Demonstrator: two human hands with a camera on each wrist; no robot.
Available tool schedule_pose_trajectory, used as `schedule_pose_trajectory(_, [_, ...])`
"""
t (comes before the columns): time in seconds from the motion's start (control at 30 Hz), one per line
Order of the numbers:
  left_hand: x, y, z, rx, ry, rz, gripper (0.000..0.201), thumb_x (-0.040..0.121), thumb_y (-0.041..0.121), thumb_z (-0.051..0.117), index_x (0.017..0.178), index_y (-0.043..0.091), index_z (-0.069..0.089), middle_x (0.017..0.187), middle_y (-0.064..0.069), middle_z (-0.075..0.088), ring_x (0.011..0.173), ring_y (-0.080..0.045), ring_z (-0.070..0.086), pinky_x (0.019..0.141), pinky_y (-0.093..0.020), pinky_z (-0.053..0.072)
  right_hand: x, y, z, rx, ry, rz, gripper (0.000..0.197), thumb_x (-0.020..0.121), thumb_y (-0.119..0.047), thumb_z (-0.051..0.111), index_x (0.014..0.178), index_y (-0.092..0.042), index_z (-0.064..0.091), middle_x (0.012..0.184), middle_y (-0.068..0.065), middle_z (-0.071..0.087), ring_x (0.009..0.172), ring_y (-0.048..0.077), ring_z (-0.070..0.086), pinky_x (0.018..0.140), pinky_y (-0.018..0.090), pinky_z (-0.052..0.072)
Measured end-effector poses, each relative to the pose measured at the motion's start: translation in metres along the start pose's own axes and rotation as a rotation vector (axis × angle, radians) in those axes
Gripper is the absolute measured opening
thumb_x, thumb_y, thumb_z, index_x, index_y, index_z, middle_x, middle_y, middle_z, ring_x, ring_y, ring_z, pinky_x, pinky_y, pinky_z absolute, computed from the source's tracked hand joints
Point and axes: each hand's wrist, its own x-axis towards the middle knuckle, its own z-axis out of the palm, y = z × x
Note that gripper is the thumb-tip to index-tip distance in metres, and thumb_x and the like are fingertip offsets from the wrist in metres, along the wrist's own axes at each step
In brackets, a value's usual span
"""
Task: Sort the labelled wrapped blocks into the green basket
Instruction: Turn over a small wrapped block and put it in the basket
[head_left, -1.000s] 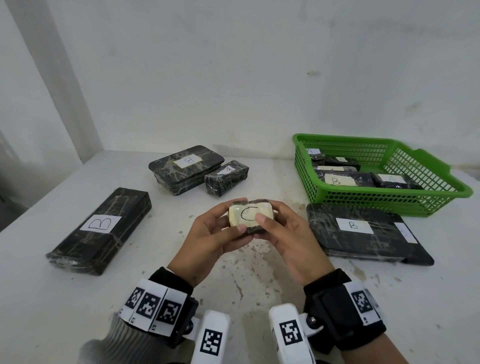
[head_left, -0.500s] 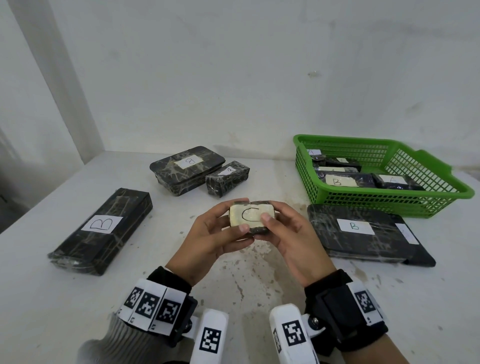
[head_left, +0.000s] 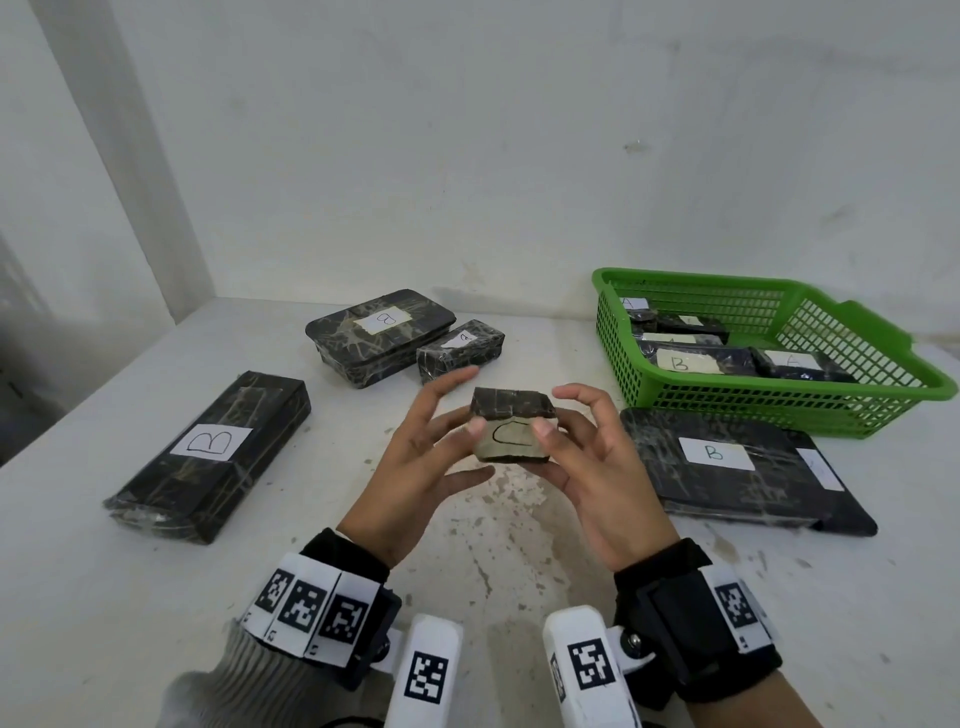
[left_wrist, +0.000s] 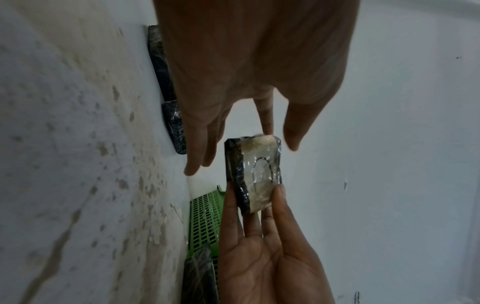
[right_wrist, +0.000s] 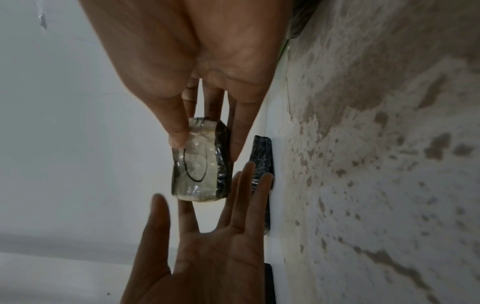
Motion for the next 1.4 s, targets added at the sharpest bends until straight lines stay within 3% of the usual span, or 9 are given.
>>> schedule_pose_trajectory(0.1, [0.002,0.003,0.002,-0.07,0.048,-0.078,0.048,0.092,0.043,0.058,0.135,0.027,0.046,0.122,-0.017,0.067,0.105,-0.034,0.069,0.09,-0.046,0.057,-0.001,-0.002,0.0,0.005,-0.014,-0.027,0.038,0.078,-0.019,0.067,0.115,-0.014,0.055,0.112,0.004,0.071,0.113,0.026,0.063,0.098,0.041,0.053])
schedule_pose_trajectory(0.2, [0.003,0.0,0.004,-0.074,0.089,-0.105,0.054,0.085,0.036,0.056,0.13,0.007,0.053,0.115,-0.024,0.069,0.1,-0.039,0.07,0.088,-0.044,0.058,-0.002,0.001,0.002,-0.025,-0.024,-0.035,0.035,0.078,-0.016,0.069,0.112,-0.014,0.059,0.112,-0.001,0.071,0.12,0.03,0.06,0.102,0.044,0.05])
schedule_pose_trajectory(0.3, [0.003,-0.002,0.002,-0.089,0.125,-0.068,0.049,0.084,0.026,0.058,0.124,-0.002,0.057,0.11,-0.028,0.069,0.099,-0.041,0.07,0.089,-0.042,0.058,-0.002,0.001,0.002,-0.028,-0.036,-0.002,0.025,0.085,-0.01,0.068,0.108,-0.014,0.062,0.105,-0.006,0.07,0.116,0.027,0.061,0.1,0.041,0.05])
schedule_pose_trajectory(0.47, [0.002,-0.003,0.0,-0.045,0.11,-0.031,0.044,0.081,0.017,0.061,0.121,0.0,0.06,0.112,-0.024,0.07,0.106,-0.035,0.067,0.09,-0.037,0.057,-0.002,-0.006,0.003,-0.022,-0.021,0.113,0.044,0.084,-0.051,0.061,0.119,-0.024,0.065,0.116,0.008,0.069,0.109,0.02,0.067,0.09,0.039,0.057])
schedule_pose_trajectory(0.57, [0.002,-0.004,0.002,-0.006,0.08,-0.035,0.038,0.084,0.016,0.072,0.119,0.006,0.062,0.112,-0.02,0.071,0.104,-0.027,0.068,0.091,-0.034,0.056,-0.002,-0.002,0.005,-0.025,0.029,0.121,0.046,0.084,-0.044,0.058,0.116,-0.013,0.07,0.11,0.012,0.072,0.102,0.023,0.07,0.08,0.031,0.059])
schedule_pose_trajectory(0.7, [0.0,-0.002,0.002,0.009,0.056,-0.07,0.038,0.086,0.032,0.065,0.116,0.009,0.064,0.112,-0.015,0.071,0.103,-0.027,0.069,0.091,-0.038,0.056,-0.002,0.003,0.005,-0.015,0.061,0.074,0.04,0.085,-0.029,0.062,0.106,0.002,0.072,0.102,0.017,0.074,0.093,0.02,0.071,0.074,0.024,0.056])
schedule_pose_trajectory(0.87, [0.001,-0.004,0.005,0.056,0.156,0.007,0.031,0.082,0.03,0.062,0.097,0.003,0.066,0.096,-0.02,0.073,0.09,-0.027,0.07,0.082,-0.035,0.059,-0.003,0.004,0.007,-0.04,0.033,0.084,0.04,0.082,-0.035,0.063,0.101,-0.001,0.074,0.099,0.016,0.074,0.092,0.019,0.07,0.075,0.025,0.057])
schedule_pose_trajectory(1.13, [-0.001,0.0,0.008,0.08,0.095,-0.043,0.041,0.081,0.037,0.061,0.102,0.002,0.064,0.101,-0.017,0.073,0.095,-0.027,0.072,0.084,-0.037,0.059,-0.003,0.005,0.007,-0.073,0.082,0.047,0.036,0.082,-0.032,0.064,0.094,0.0,0.076,0.093,0.017,0.075,0.086,0.019,0.071,0.071,0.024,0.056])
schedule_pose_trajectory(1.4, [-0.001,0.003,0.007,0.082,0.175,-0.006,0.02,0.091,0.021,0.058,0.091,0.0,0.061,0.094,-0.024,0.072,0.087,-0.03,0.071,0.078,-0.036,0.061,-0.004,0.006,0.011,-0.064,0.031,0.065,0.041,0.08,-0.038,0.063,0.097,-0.002,0.075,0.098,0.015,0.075,0.092,0.019,0.071,0.077,0.026,0.056])
